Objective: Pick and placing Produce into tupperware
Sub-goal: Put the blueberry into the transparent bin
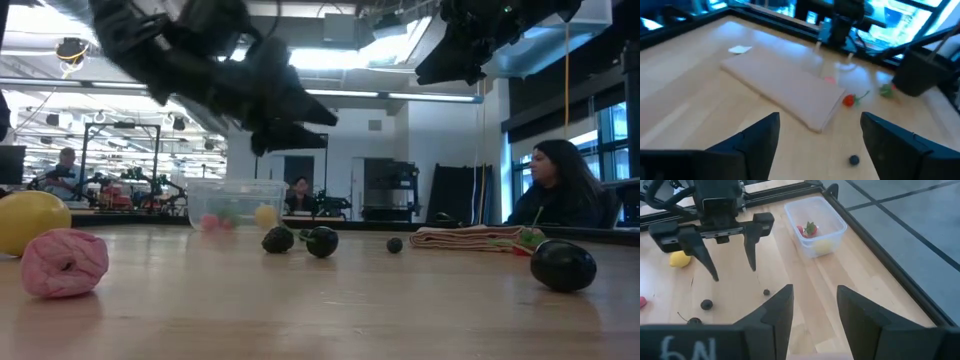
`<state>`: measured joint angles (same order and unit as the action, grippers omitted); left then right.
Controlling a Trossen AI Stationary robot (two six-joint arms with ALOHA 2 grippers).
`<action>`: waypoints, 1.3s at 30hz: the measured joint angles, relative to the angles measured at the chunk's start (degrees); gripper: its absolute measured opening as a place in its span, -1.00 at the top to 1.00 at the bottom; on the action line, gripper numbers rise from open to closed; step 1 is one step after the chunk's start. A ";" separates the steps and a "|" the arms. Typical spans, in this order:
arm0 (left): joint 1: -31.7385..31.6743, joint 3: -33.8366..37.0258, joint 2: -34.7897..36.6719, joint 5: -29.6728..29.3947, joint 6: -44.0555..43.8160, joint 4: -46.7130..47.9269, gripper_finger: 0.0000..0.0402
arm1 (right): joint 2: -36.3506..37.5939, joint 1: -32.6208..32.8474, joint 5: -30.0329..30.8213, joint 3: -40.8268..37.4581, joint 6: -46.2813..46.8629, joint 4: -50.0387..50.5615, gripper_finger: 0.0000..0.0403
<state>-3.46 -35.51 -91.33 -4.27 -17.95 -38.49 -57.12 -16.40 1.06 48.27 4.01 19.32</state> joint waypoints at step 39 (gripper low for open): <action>1.23 2.52 -25.83 -14.43 6.23 -19.08 0.06 | -0.02 0.00 2.47 0.00 0.24 -0.19 0.23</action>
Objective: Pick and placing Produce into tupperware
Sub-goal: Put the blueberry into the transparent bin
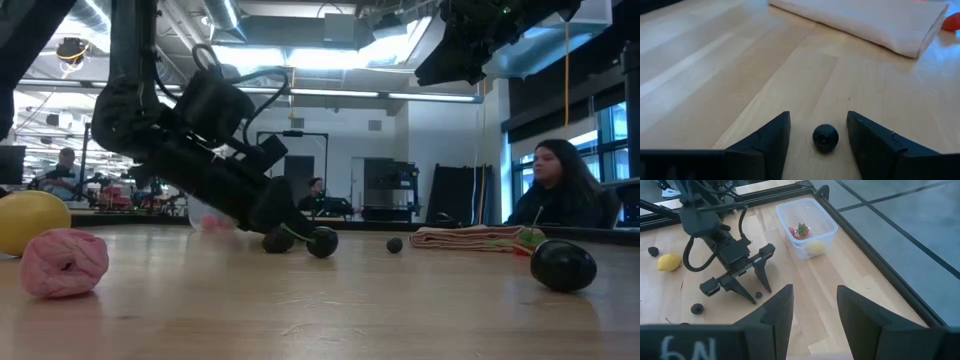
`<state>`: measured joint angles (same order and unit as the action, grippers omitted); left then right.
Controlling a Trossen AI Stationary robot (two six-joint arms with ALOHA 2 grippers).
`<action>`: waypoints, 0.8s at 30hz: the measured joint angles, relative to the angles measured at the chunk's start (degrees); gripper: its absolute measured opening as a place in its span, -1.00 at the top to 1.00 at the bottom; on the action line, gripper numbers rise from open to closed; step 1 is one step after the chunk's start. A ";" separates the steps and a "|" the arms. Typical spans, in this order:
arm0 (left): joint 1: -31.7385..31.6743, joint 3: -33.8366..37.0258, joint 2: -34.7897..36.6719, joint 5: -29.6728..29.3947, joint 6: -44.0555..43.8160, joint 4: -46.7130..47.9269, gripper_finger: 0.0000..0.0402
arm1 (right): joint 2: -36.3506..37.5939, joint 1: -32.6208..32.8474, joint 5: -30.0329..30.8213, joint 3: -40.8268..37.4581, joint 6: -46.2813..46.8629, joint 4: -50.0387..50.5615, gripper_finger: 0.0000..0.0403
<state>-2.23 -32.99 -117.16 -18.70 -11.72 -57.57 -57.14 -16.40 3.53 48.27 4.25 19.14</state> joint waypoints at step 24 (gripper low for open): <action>1.10 -0.04 -0.36 -1.94 -3.17 1.51 0.80 | 0.00 0.00 -0.07 0.00 -0.22 0.02 0.23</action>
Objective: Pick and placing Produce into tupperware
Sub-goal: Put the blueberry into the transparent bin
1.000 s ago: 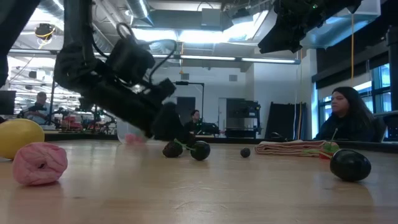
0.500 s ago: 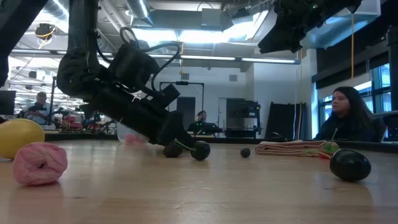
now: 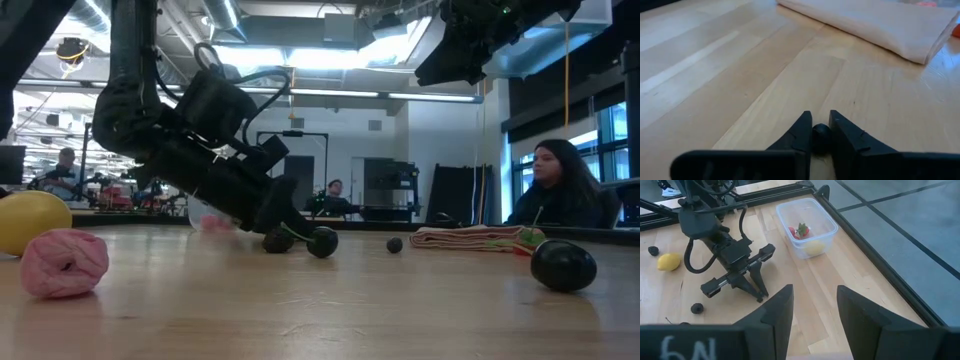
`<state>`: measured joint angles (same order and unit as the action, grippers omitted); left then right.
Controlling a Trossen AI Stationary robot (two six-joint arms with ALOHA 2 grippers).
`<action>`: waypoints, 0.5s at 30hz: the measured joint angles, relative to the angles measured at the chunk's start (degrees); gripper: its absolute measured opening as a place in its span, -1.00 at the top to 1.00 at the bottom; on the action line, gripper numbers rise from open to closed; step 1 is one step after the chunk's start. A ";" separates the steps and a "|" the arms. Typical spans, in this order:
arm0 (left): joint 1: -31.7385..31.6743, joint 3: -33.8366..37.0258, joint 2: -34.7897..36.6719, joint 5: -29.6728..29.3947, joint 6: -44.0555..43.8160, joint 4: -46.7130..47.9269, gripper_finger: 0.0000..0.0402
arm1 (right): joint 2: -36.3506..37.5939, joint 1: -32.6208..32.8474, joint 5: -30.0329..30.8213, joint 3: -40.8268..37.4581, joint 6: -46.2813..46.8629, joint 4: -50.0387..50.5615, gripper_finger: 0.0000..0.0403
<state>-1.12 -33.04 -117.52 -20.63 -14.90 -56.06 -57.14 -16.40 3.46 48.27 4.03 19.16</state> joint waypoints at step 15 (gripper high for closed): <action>-2.29 0.28 26.05 2.52 -3.22 20.28 0.81 | 0.00 0.01 -0.02 0.00 0.00 -0.07 0.23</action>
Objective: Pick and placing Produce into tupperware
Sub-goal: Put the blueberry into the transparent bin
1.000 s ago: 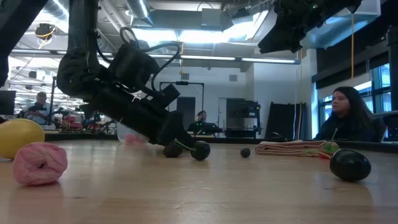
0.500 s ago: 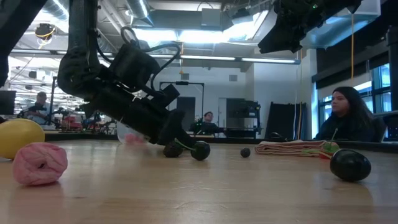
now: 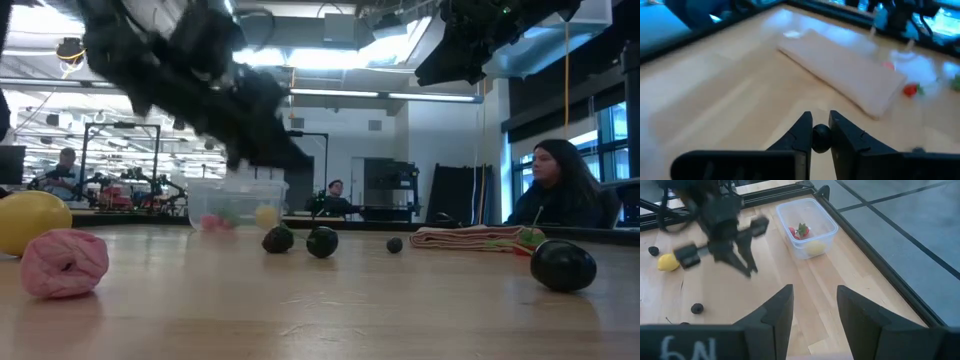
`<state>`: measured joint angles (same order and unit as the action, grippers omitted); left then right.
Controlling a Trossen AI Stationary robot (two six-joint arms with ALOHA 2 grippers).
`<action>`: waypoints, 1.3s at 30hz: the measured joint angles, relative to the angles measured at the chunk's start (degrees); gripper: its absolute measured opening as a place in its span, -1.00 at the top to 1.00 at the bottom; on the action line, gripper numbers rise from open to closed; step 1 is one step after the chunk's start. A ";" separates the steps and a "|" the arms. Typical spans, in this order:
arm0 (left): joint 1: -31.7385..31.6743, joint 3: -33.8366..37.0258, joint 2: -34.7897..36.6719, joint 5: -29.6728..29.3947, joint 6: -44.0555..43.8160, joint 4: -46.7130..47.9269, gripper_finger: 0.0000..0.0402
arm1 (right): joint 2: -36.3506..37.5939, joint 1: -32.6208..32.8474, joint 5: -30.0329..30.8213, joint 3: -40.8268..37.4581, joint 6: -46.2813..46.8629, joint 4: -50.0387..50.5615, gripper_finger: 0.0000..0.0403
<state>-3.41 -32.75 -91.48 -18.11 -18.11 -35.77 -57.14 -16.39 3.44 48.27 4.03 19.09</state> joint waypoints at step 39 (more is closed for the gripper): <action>-32.30 -25.40 -0.15 11.81 -6.81 70.48 0.64 | -0.02 0.00 0.02 0.02 -0.02 -8.35 0.23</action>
<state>-35.71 -58.15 -91.62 -6.29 -24.93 34.71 -57.17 -16.40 3.46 48.29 4.01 10.74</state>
